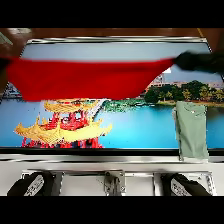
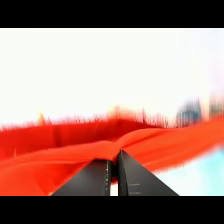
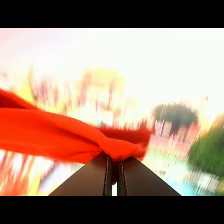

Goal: Fold the shirts.

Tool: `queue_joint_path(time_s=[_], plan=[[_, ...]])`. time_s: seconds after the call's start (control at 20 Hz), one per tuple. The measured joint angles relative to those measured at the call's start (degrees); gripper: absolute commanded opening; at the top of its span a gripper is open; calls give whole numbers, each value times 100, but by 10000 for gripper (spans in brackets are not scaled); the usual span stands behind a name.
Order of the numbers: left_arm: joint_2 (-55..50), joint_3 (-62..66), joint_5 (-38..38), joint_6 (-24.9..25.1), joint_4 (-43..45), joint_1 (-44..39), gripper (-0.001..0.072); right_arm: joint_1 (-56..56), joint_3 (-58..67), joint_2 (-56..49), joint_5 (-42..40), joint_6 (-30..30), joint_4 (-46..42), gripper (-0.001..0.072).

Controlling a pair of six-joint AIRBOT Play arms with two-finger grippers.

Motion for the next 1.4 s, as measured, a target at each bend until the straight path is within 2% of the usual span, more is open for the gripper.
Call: queue_joint_path(time_s=[0.1,0.25,0.5,0.7,0.95,1.15,1.3,1.4], plan=[[372,1102,26,-175,225,0,43,0,584,708,-197,155,-363,67],[872,2159,-28,-595,568,2,43,0,1128,1644,-273,728,-1132,67],[1495,2708,-855,-1128,1714,0,43,0,1390,2671,378,1394,-1952,67],[1668,2802,-1309,-1281,2129,0,43,0,1438,2933,1139,1659,-2468,67],[1523,2605,-2090,-1346,2258,-2,43,2,1449,2422,2428,1753,-3154,66],[1182,1576,-2614,-1405,2315,-2,44,7,1274,1392,3331,1631,-3344,66],[702,400,-2439,-1427,2337,-4,44,55,686,514,3307,1631,-3261,66],[186,-282,-1921,-1427,2321,-31,44,221,273,-155,2719,1635,-3204,66]])
